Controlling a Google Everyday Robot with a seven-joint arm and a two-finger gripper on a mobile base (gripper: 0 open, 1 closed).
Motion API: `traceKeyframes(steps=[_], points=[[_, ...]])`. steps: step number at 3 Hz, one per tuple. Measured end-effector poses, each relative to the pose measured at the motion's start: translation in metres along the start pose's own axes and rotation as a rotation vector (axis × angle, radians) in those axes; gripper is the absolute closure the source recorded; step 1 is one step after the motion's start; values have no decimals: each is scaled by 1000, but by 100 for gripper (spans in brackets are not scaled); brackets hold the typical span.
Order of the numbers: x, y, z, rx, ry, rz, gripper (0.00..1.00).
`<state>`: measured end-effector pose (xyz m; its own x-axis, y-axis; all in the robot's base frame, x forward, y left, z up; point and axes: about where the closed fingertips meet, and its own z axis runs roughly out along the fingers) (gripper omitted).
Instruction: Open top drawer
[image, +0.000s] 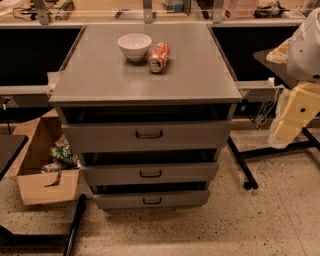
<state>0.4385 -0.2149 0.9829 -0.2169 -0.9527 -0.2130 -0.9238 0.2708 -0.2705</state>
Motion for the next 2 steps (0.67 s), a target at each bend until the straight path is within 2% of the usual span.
traceKeyframes(steps=[1, 2], points=[[0, 0, 0, 0, 0, 0, 0], [-21, 7, 21, -22, -25, -72, 0]])
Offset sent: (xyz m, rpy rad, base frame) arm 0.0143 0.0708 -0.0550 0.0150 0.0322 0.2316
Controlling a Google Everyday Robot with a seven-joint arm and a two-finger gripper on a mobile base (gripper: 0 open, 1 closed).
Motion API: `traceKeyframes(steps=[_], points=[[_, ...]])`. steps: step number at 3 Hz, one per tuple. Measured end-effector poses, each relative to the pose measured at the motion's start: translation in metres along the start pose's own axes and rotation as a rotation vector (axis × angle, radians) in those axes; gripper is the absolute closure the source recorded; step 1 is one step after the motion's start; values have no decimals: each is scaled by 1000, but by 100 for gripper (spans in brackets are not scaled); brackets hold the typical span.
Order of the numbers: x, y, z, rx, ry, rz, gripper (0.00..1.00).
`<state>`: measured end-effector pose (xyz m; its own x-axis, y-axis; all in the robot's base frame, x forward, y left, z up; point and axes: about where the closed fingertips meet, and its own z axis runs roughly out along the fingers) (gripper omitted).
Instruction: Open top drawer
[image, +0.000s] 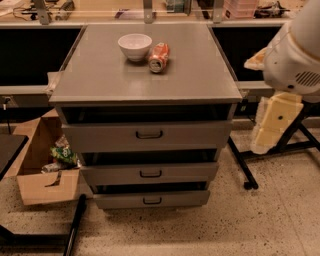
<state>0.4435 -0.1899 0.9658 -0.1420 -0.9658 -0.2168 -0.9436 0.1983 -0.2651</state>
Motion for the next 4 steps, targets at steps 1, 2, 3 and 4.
traceKeyframes(steps=[1, 2, 3, 4], points=[[-22, -9, 62, -54, -22, -121, 0], [-37, -6, 131, -130, -43, -212, 0], [-40, 5, 202, -224, -64, -238, 0], [-40, 5, 202, -224, -64, -238, 0]])
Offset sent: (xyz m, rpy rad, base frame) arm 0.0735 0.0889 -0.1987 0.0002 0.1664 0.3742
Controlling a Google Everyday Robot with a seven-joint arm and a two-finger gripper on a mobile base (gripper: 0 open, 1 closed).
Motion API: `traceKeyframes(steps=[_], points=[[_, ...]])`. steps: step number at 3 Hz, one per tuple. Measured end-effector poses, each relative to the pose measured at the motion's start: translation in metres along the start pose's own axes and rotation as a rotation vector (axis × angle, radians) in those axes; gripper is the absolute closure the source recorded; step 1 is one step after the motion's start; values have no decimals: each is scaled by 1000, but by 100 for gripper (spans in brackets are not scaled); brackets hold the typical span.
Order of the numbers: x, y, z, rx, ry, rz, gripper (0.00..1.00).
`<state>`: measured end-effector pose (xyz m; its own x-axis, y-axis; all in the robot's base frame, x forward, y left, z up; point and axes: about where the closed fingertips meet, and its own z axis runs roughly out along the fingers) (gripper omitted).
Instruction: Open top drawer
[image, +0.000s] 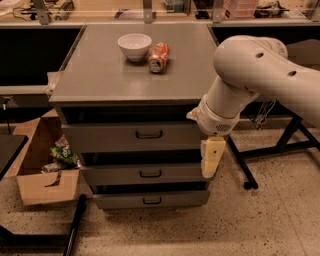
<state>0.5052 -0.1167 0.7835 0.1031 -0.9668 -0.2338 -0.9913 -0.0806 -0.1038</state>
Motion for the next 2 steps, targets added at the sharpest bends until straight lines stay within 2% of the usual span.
traceKeyframes(steps=[1, 2], points=[[14, -11, 17, 28, 35, 15, 0], [33, -28, 44, 78, 104, 15, 0]])
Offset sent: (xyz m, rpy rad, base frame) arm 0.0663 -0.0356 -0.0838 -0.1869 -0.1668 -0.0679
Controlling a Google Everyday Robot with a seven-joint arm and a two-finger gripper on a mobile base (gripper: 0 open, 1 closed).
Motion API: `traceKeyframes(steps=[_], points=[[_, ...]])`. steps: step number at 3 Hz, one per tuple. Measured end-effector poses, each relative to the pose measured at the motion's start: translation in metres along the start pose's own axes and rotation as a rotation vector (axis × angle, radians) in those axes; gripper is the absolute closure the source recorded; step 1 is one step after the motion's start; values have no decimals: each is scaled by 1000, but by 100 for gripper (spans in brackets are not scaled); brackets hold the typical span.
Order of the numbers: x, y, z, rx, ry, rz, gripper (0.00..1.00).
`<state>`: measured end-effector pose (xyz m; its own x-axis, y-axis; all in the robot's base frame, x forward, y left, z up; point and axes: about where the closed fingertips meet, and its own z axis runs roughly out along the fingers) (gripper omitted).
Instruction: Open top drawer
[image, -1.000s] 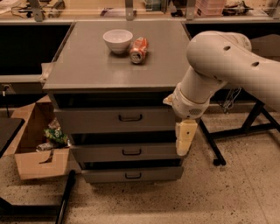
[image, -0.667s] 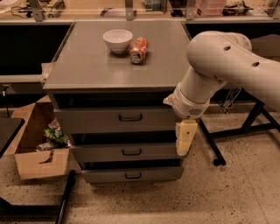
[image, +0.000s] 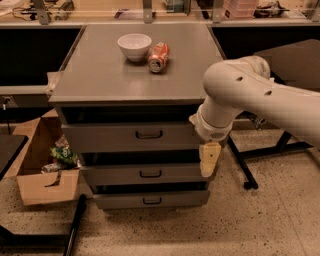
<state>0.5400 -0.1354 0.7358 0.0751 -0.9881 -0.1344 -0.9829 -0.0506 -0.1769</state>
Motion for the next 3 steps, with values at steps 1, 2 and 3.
traceKeyframes(steps=[1, 2, 3], points=[[14, -25, 31, 62, 46, -8, 0], [19, -42, 49, 82, 63, -8, 0], [32, -60, 72, 86, 70, 9, 0]])
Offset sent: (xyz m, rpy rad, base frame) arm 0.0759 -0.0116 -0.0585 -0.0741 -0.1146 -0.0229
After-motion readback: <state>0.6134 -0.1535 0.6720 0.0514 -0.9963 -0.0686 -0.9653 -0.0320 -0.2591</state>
